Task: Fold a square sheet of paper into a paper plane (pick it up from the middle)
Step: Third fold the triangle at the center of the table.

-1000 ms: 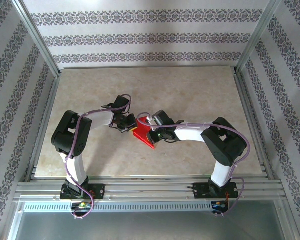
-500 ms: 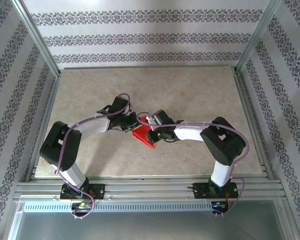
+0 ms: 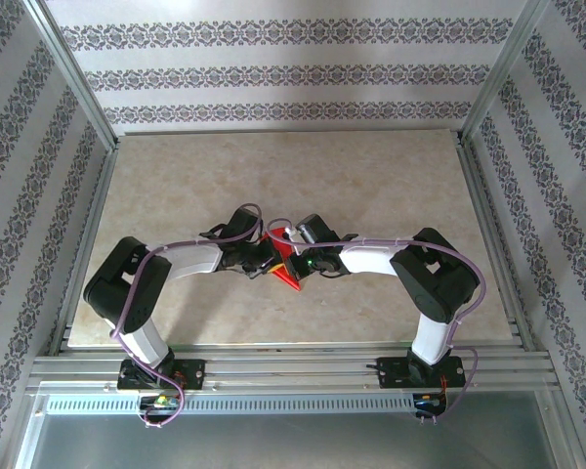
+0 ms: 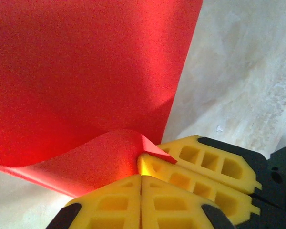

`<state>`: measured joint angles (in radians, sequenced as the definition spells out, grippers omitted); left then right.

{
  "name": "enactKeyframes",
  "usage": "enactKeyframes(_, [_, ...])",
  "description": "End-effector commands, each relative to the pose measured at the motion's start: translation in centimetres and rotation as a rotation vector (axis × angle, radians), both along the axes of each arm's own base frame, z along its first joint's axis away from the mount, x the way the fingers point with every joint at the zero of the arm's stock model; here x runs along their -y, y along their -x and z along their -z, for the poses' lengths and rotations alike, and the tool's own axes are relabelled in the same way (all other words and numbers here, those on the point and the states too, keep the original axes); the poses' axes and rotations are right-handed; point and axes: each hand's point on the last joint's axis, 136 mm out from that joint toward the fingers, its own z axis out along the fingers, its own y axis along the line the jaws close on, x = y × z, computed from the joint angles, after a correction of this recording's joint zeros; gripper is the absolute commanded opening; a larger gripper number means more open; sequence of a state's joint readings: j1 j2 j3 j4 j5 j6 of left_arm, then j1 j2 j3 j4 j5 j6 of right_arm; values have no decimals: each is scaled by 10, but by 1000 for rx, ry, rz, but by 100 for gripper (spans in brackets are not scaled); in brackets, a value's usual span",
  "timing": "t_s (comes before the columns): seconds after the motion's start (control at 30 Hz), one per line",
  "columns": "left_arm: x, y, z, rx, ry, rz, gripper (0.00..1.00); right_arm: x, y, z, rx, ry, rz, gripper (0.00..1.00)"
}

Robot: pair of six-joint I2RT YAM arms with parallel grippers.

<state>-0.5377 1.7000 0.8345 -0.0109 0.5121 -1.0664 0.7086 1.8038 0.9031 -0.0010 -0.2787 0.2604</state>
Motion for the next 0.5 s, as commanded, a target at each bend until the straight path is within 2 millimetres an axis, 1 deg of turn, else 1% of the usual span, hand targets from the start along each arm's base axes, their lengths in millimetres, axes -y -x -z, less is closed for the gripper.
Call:
enactKeyframes(0.0, [-1,5,12,-18,-16,-16,8,10,11,21,-77,55,7,7])
enactKeyframes(0.33, [-5,8,26,-37,-46,-15,7,9,11,22,-81,58,5,8])
enactKeyframes(0.47, [-4,7,27,-36,-46,-11,7,9,12,23,-83,59,7,8])
